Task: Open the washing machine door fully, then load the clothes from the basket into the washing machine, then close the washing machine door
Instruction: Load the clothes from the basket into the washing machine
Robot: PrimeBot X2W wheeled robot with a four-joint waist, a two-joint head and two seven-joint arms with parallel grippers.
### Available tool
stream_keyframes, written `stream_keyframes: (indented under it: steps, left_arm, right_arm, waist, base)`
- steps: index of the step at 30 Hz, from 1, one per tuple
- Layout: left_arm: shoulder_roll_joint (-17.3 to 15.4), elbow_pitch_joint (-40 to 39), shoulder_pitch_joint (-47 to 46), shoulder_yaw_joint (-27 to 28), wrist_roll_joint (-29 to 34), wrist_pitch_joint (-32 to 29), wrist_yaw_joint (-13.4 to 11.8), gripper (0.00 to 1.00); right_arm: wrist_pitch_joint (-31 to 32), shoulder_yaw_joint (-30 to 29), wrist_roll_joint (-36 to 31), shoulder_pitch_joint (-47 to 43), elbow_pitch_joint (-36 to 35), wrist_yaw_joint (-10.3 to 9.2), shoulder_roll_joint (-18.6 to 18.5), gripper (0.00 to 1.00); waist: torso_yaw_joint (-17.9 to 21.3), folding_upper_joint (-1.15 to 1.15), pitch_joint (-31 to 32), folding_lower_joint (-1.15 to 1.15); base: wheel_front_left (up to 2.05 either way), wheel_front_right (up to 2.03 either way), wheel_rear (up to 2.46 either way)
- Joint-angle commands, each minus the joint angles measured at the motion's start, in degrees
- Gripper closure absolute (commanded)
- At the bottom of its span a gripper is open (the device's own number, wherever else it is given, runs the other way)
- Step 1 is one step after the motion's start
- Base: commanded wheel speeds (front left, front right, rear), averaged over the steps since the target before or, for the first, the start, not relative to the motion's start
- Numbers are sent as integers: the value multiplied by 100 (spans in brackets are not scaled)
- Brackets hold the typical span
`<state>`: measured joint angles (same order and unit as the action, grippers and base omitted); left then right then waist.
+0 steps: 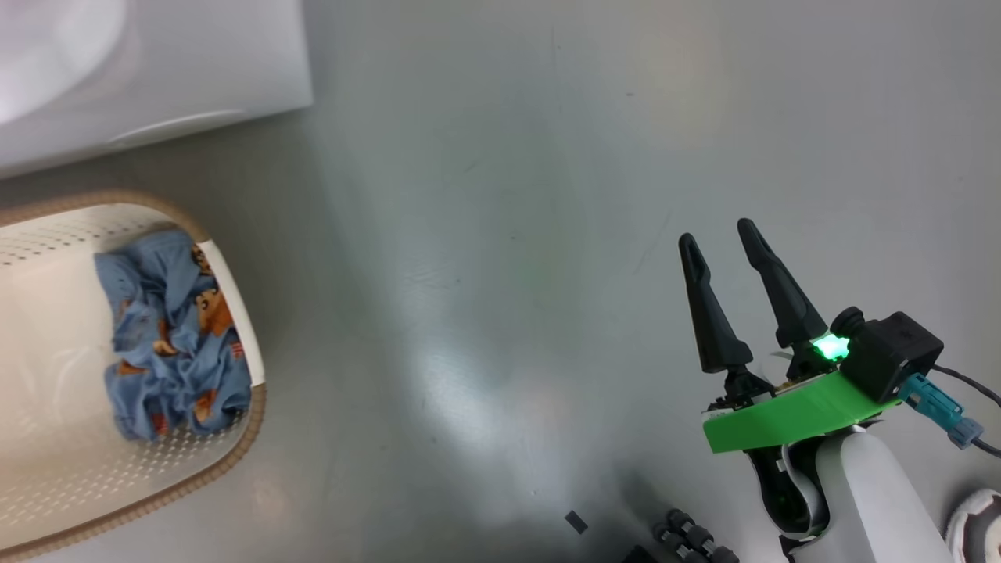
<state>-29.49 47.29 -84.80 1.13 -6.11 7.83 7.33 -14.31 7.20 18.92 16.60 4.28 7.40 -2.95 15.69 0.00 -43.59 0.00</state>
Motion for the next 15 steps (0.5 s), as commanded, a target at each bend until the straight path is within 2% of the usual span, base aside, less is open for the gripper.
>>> stream_keyframes:
  steps: [1, 15]
  left_arm:
    - [-365, 29, -172, -67, 128, 15, 2, 100]
    - [-494, 1428, -1133, -480, 336, 181, -36, 100]
  right_arm:
    - [-69, 166, 104, -26, -104, 9, 6, 0]
    - [-69, 239, 231, 132, -113, 9, 7, 0]
  waist:
    - [125, 0, -121, 0]
    - [281, 0, -338, 0]
  base:
    - [0, 0, 0]
    - [0, 0, 0]
